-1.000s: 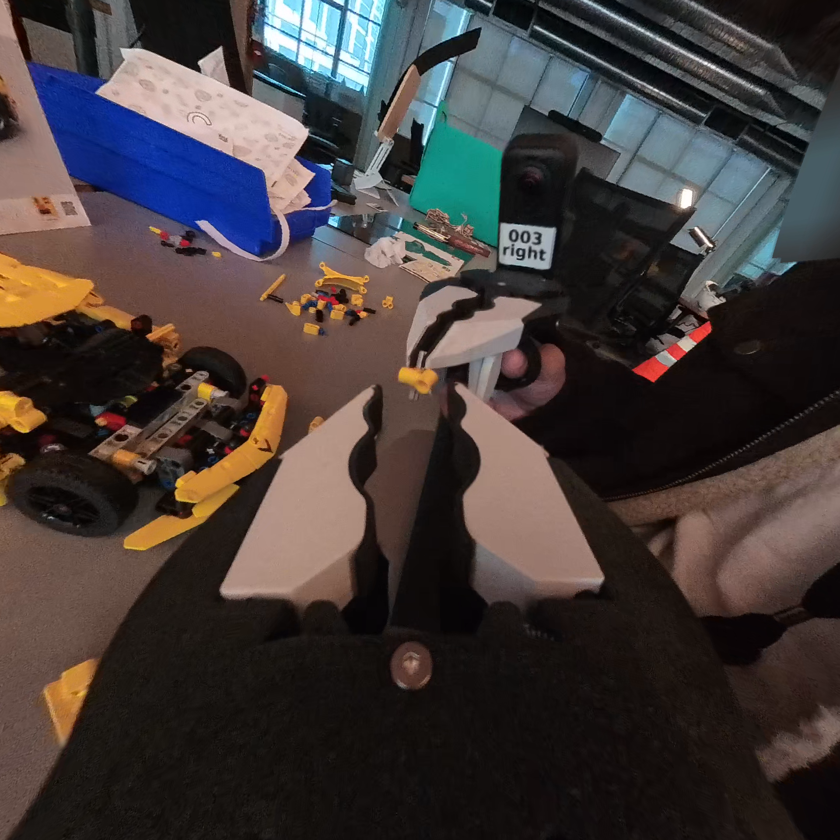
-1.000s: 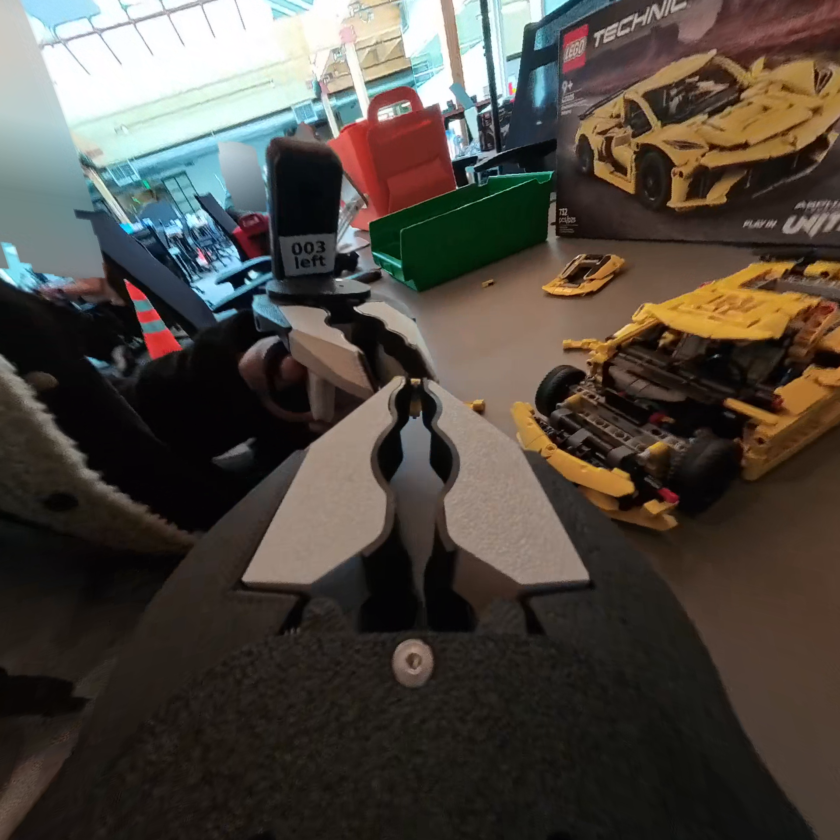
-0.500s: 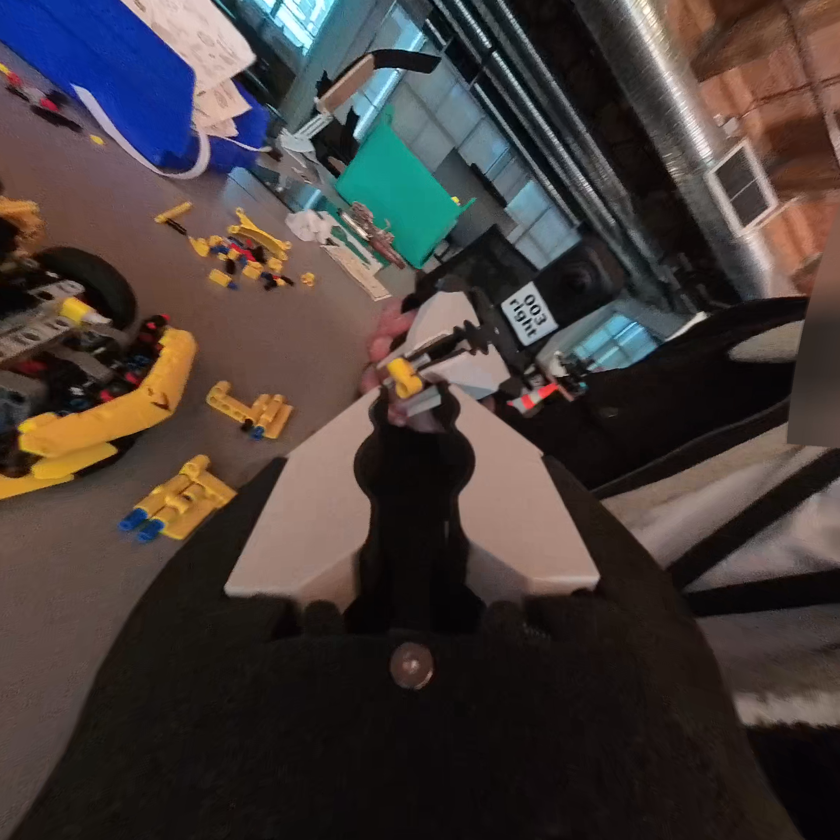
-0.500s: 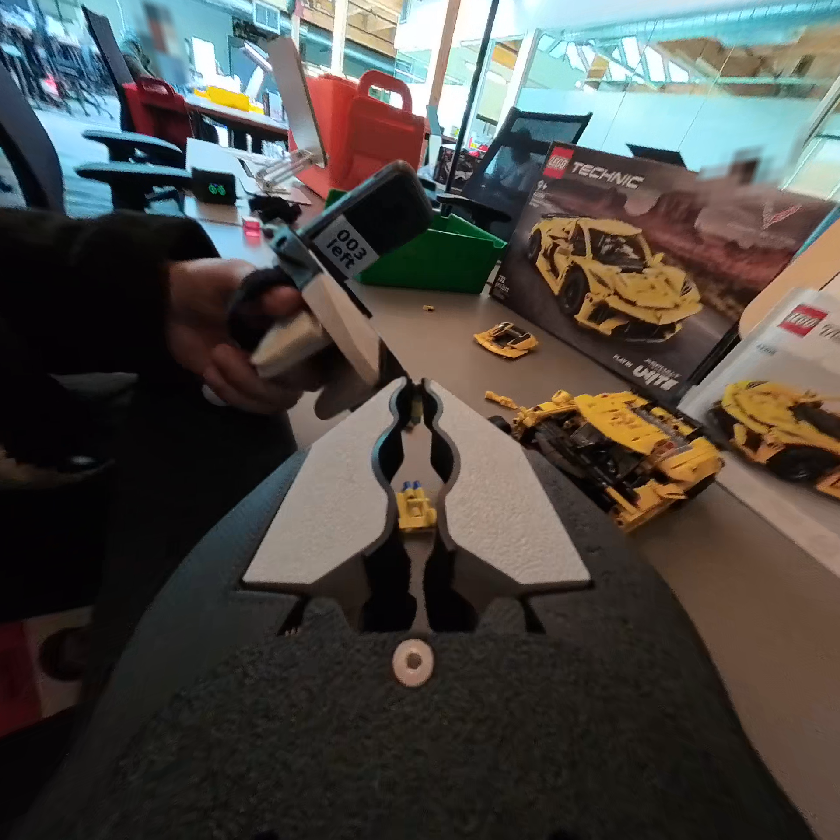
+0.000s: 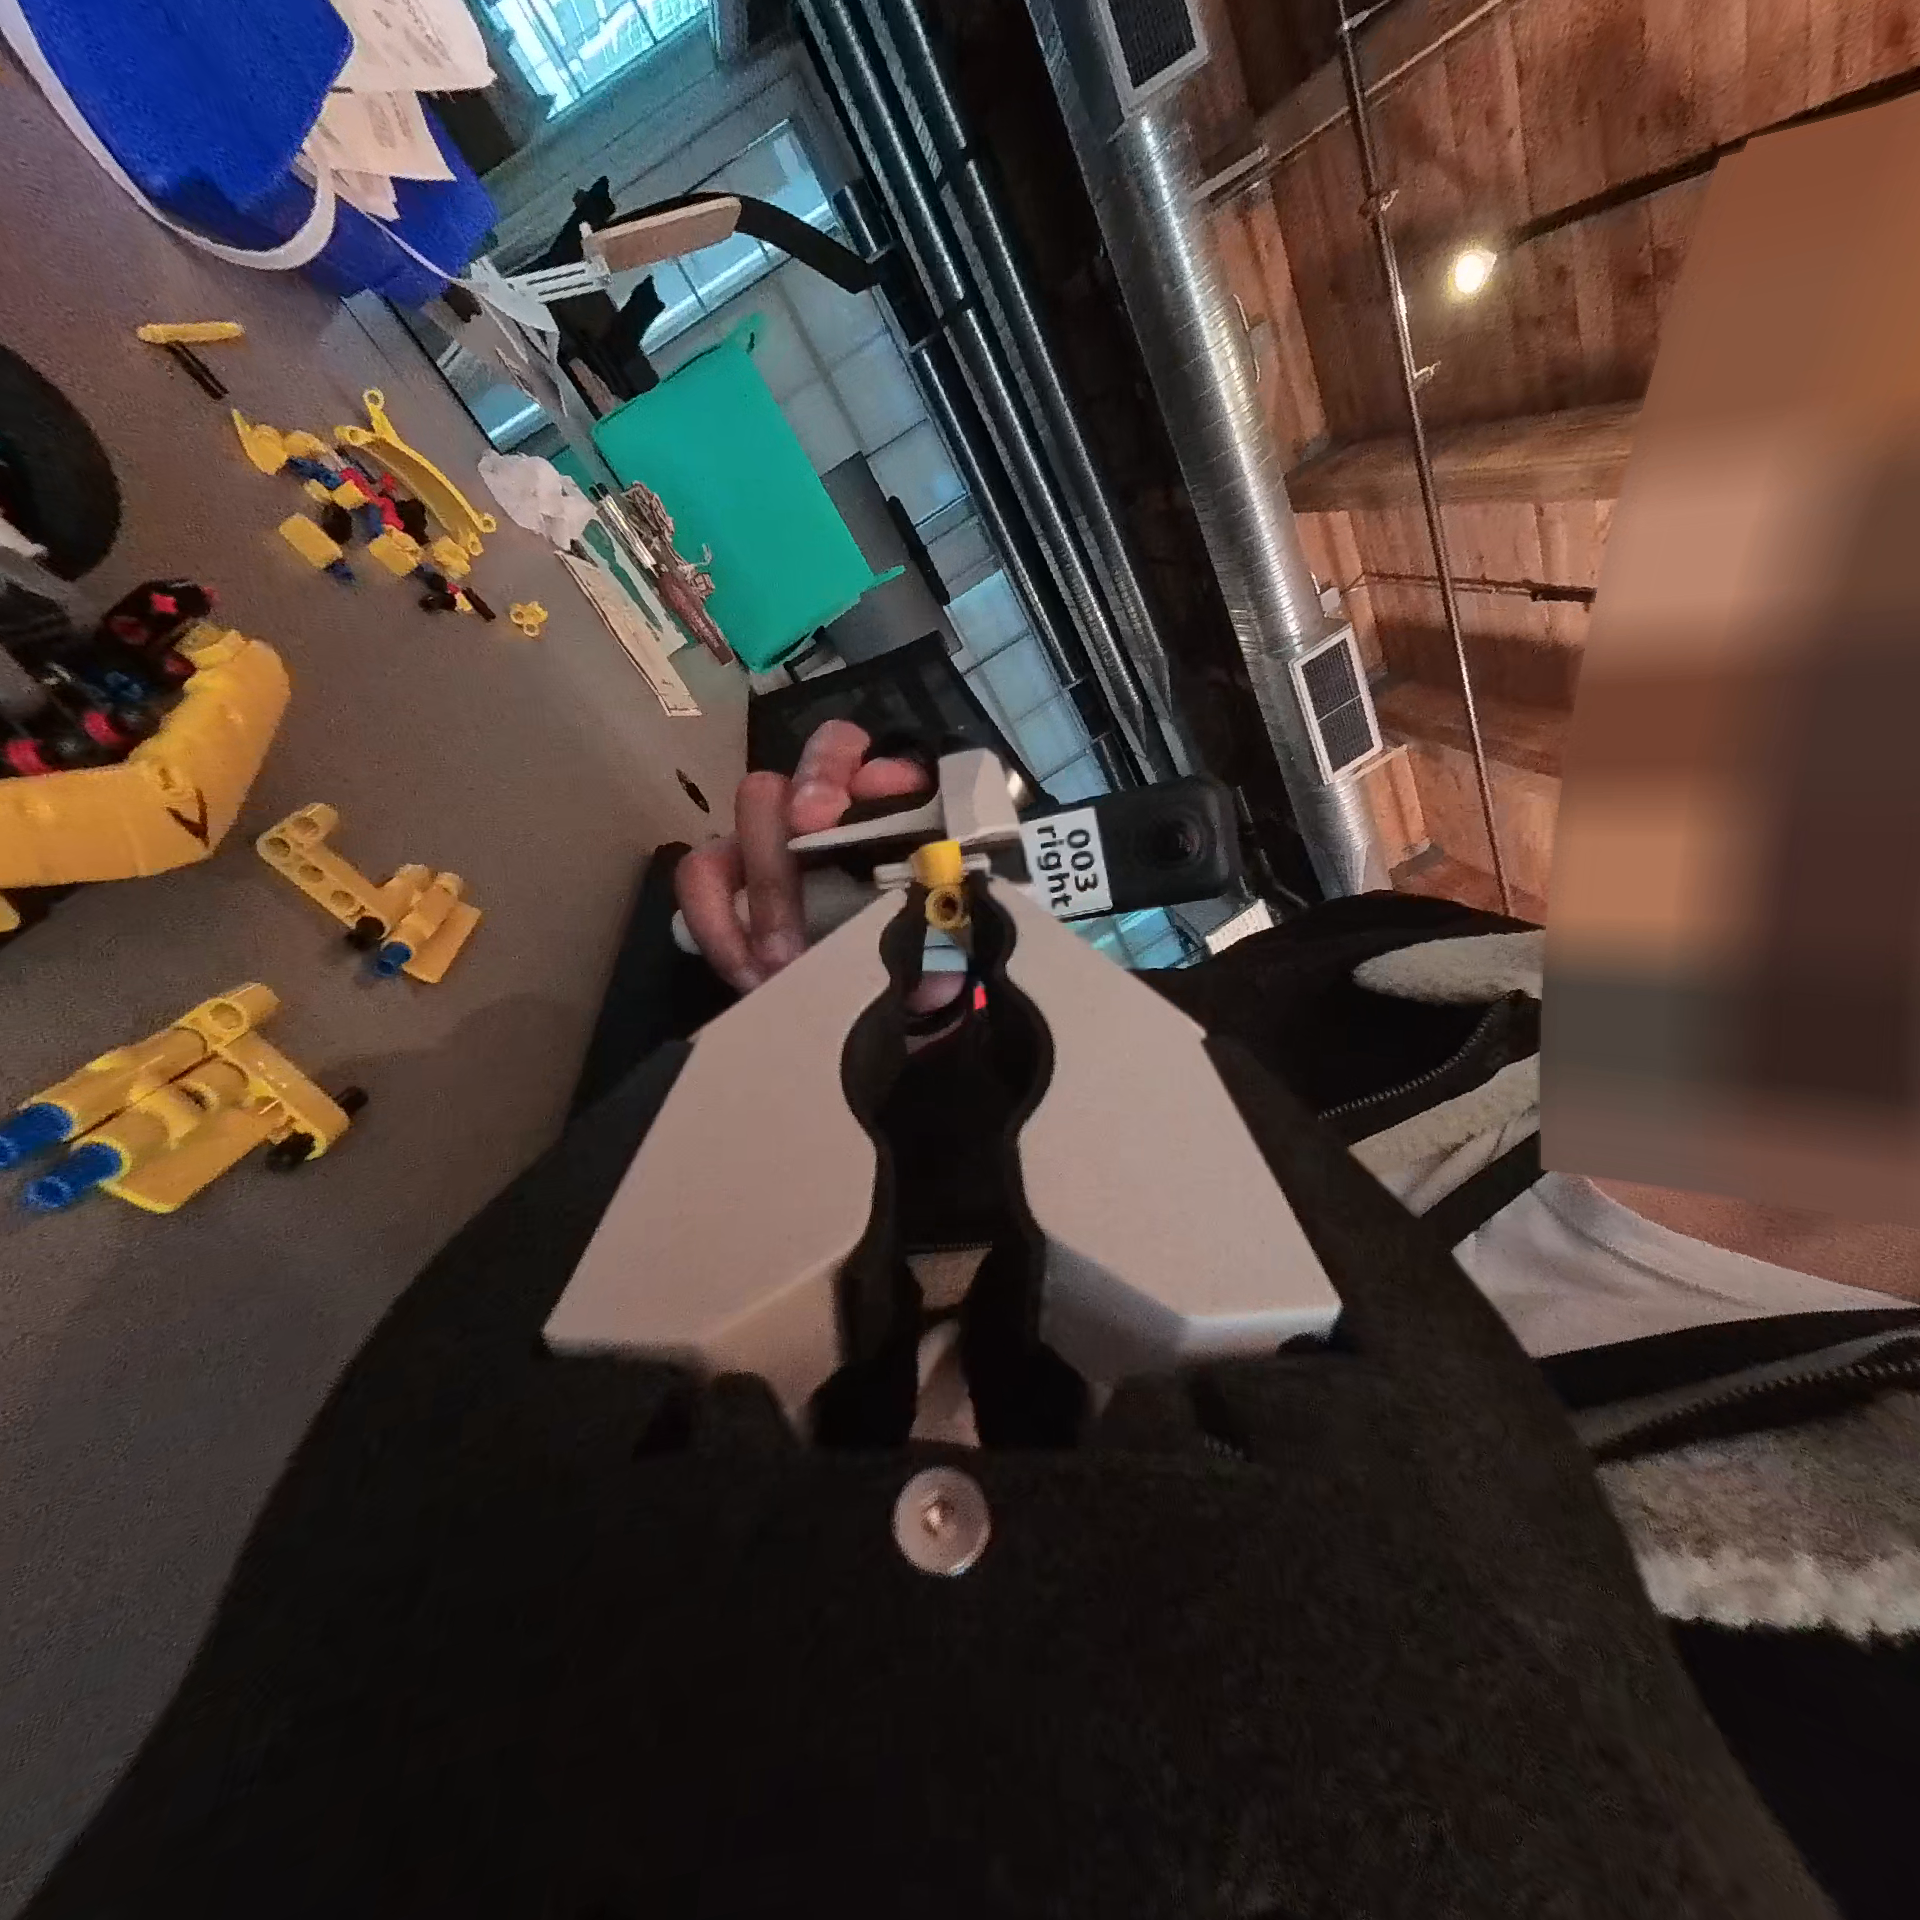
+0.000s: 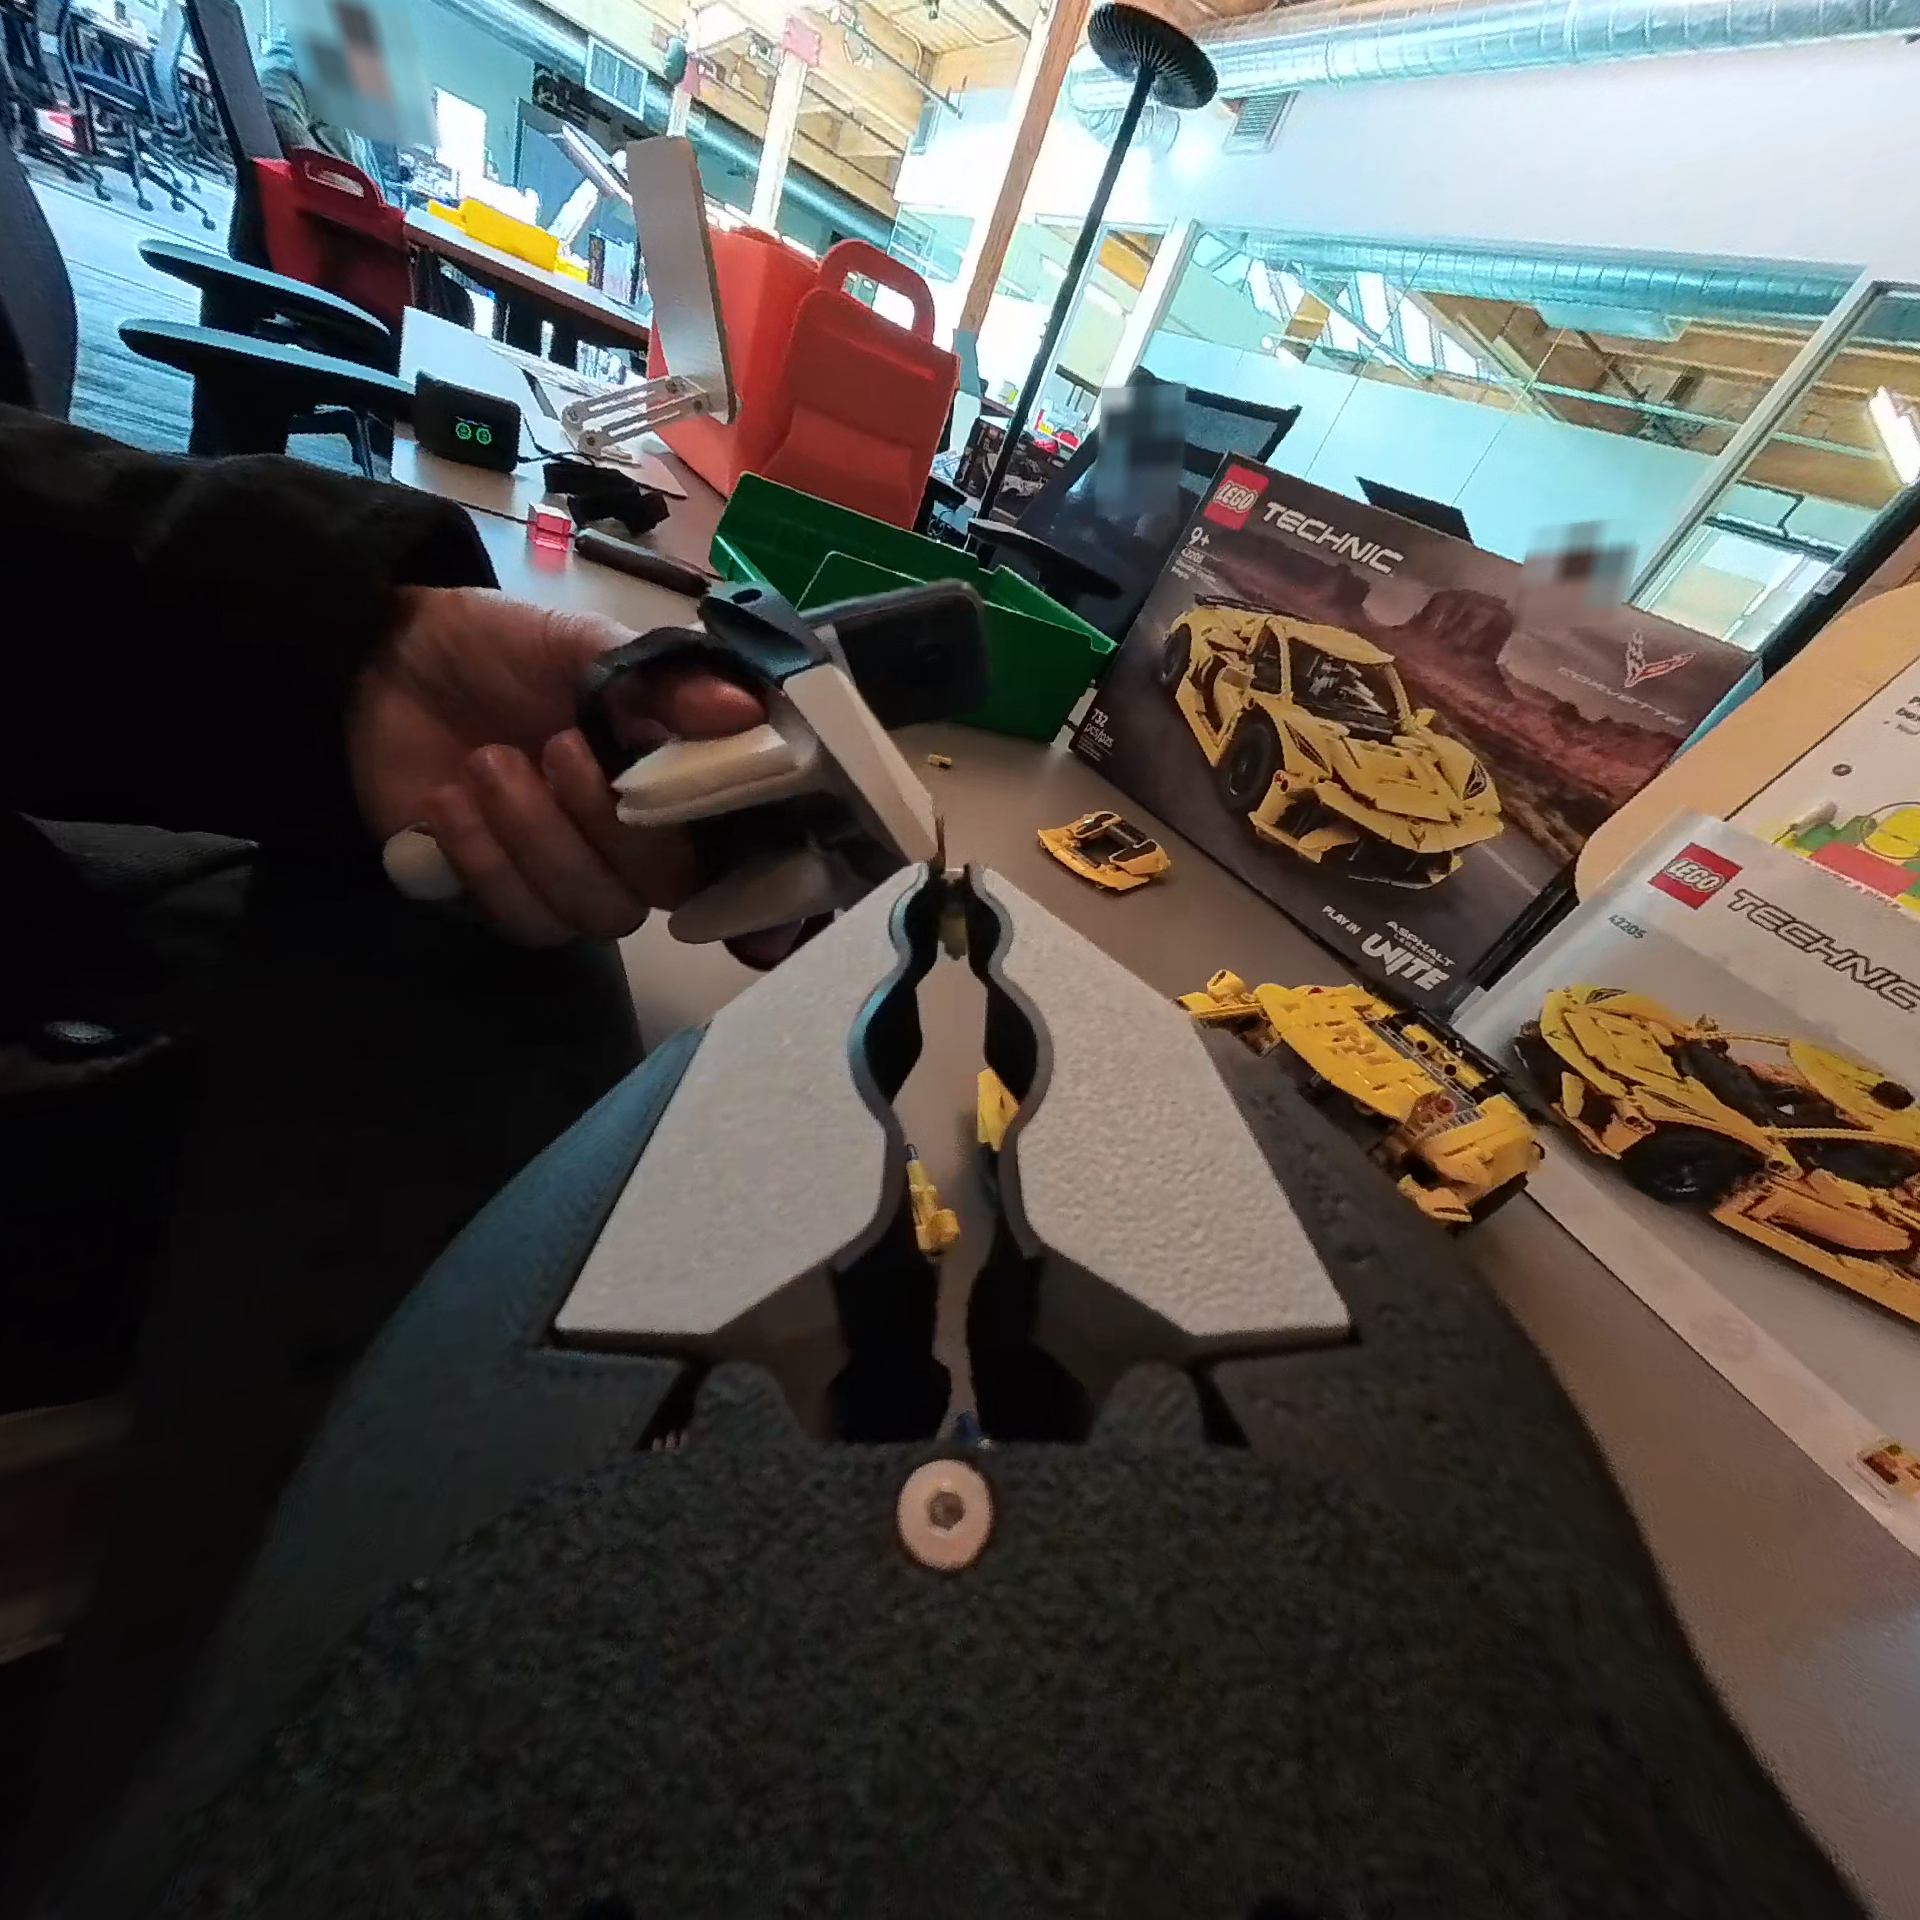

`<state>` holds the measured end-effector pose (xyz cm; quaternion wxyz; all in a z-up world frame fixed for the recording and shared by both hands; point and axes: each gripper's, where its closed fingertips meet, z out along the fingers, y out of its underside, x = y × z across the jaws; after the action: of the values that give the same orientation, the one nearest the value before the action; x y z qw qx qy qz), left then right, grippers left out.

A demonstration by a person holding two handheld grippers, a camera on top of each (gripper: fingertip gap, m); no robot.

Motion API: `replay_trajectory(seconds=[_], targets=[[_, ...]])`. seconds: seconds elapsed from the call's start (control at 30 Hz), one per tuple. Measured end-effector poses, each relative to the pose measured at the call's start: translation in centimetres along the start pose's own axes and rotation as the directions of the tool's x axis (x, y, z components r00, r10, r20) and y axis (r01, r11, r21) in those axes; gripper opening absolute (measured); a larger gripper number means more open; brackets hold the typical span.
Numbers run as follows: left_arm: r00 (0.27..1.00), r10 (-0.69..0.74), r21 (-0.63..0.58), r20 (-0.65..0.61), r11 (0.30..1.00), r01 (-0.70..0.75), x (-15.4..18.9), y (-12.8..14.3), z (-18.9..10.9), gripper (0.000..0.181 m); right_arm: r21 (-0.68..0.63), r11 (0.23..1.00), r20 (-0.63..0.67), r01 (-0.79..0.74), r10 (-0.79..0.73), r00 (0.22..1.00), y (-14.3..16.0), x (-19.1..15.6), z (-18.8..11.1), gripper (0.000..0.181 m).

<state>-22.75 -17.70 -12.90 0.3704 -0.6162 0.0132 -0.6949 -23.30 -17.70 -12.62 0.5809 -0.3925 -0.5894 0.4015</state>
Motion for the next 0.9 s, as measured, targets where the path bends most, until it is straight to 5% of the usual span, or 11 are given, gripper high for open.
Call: replay_trajectory(seconds=[0.2,0.6,0.77,0.9], targets=[[0.998,-0.015,0.005,-0.053,1.000,0.015,0.6,-0.1,-0.1,0.006,0.044,0.993,0.087,-0.114,0.109,0.990,-0.7,-1.0,-0.1,0.024],[0.980,-0.127,-0.138,-0.156,0.985,0.106,2.0,2.0,-0.4,0.006,0.022,1.000,0.162,-0.003,-0.001,0.987,-0.1,-2.7,-0.2,0.018],[0.990,-0.100,-0.149,-0.100,0.985,0.085,1.3,2.3,-0.3,0.006,-0.038,0.998,0.174,-0.047,0.053,0.983,0.5,-2.5,-0.3,0.010],[0.995,0.092,-0.171,0.034,0.982,-0.085,0.2,2.2,-0.3,0.006,-0.133,0.981,0.177,-0.143,0.165,0.970,1.5,-2.3,-0.3,0.006]])
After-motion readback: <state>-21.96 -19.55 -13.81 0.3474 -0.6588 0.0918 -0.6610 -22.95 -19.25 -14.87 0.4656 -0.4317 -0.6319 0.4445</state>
